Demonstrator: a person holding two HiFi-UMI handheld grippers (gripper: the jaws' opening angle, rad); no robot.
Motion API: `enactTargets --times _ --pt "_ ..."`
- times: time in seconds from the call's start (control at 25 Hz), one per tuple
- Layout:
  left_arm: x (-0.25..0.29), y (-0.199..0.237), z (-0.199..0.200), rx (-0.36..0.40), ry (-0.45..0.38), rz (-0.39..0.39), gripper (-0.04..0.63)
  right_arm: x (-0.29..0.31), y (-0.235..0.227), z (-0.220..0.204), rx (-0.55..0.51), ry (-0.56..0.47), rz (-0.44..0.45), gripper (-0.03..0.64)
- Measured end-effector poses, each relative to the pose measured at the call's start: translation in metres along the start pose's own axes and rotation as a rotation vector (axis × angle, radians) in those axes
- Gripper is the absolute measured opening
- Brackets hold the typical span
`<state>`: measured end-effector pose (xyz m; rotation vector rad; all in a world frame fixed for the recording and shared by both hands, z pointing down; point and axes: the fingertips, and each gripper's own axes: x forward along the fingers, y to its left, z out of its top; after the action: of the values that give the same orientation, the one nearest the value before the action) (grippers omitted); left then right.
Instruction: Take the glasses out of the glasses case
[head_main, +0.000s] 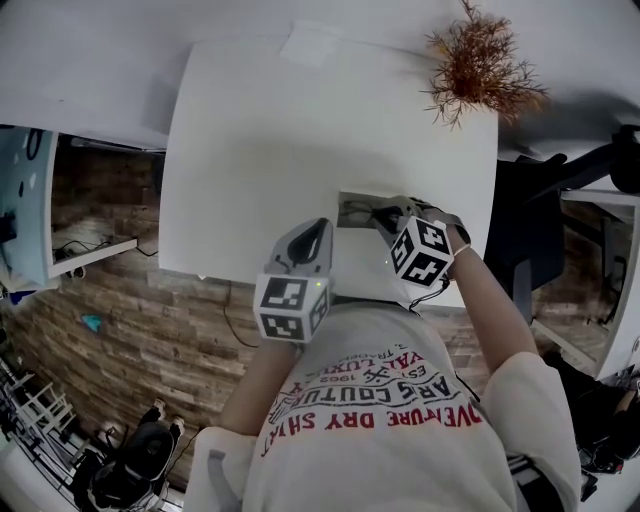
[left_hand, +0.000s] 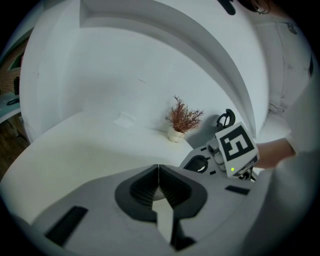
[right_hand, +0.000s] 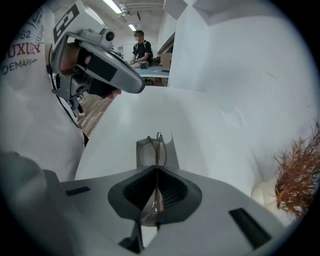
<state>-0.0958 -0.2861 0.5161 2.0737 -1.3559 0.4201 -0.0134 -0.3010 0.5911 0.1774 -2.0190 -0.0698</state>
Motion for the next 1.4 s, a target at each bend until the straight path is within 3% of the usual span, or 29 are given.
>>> enactTargets --times 0.52,0.92,1.04,1.24,1.4 --pt "-0.012 -0.015 0.047 0.094 -0.096 -0.026 0.008 -0.071 -0.033 0.037 0.198 -0.186 -0.226 0.025" --pt "-0.01 -0.035 0.095 0.182 -0.173 -0.056 0.008 -0.13 -0.067 0.041 0.542 -0.394 -0.446 0.025" --pt "-0.008 -0.042 0.105 0.207 -0.186 -0.064 0.008 -0.141 -0.072 0.035 0.657 -0.463 -0.481 0.025" --pt "-0.006 -0.051 0.115 0.224 -0.203 -0.076 0.008 -0.157 -0.079 0.029 0.741 -0.538 -0.544 0.025" --pt "-0.004 -0.054 0.113 0.224 -0.203 -0.075 0.008 -0.162 -0.08 0.025 0.847 -0.618 -0.534 0.025"
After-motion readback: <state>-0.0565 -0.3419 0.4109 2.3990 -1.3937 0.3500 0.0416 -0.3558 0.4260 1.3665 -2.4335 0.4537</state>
